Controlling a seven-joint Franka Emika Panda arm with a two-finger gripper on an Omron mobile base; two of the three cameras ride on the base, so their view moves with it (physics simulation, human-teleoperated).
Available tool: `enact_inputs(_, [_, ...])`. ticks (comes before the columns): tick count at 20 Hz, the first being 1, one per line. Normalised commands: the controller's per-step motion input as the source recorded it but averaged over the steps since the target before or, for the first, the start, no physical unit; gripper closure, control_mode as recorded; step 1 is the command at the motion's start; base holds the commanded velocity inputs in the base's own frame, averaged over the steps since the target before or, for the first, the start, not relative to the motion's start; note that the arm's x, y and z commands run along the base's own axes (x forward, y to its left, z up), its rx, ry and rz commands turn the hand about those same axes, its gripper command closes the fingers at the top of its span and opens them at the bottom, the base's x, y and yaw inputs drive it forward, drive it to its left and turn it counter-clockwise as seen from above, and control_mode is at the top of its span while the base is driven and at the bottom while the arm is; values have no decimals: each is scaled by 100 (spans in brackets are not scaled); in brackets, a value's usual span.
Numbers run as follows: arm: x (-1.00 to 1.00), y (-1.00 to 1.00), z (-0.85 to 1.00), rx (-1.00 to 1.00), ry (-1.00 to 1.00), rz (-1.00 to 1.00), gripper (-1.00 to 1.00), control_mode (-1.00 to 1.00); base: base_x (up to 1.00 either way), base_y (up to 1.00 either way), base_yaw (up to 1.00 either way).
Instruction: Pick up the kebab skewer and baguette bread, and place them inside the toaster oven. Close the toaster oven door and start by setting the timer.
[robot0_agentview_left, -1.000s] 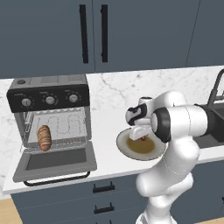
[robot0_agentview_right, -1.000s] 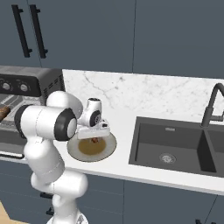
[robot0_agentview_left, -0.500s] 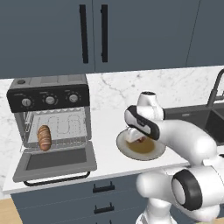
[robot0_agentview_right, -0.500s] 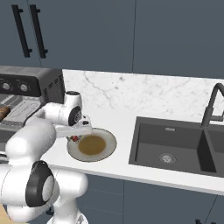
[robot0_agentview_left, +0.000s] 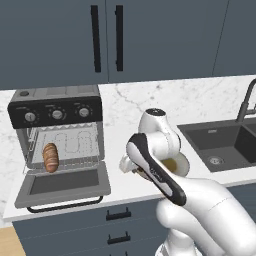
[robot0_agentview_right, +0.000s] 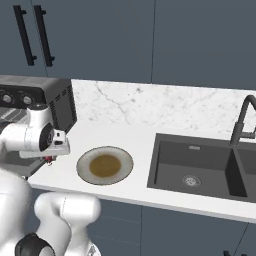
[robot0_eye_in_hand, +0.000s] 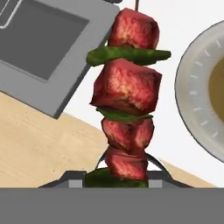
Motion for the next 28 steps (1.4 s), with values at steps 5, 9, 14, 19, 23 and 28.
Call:
enact_inputs(5, [-7, 100, 42, 9, 0, -6, 100, -100, 0, 0, 0])
enact_inputs(9, [0, 99, 49, 11, 0, -6, 100, -100, 0, 0, 0])
enact_inputs(14, [0, 85, 4, 2, -6, -5, 100, -100, 0, 0, 0])
enact_inputs(19, [33, 48, 3, 0, -6, -7, 100, -100, 0, 0, 0])
enact_inputs(23, [27, 8, 14, 0, -1, -12, 100, -100, 0, 0, 0])
enact_inputs(28, [5, 3, -3, 0, 0, -12, 100, -100, 0, 0, 0])
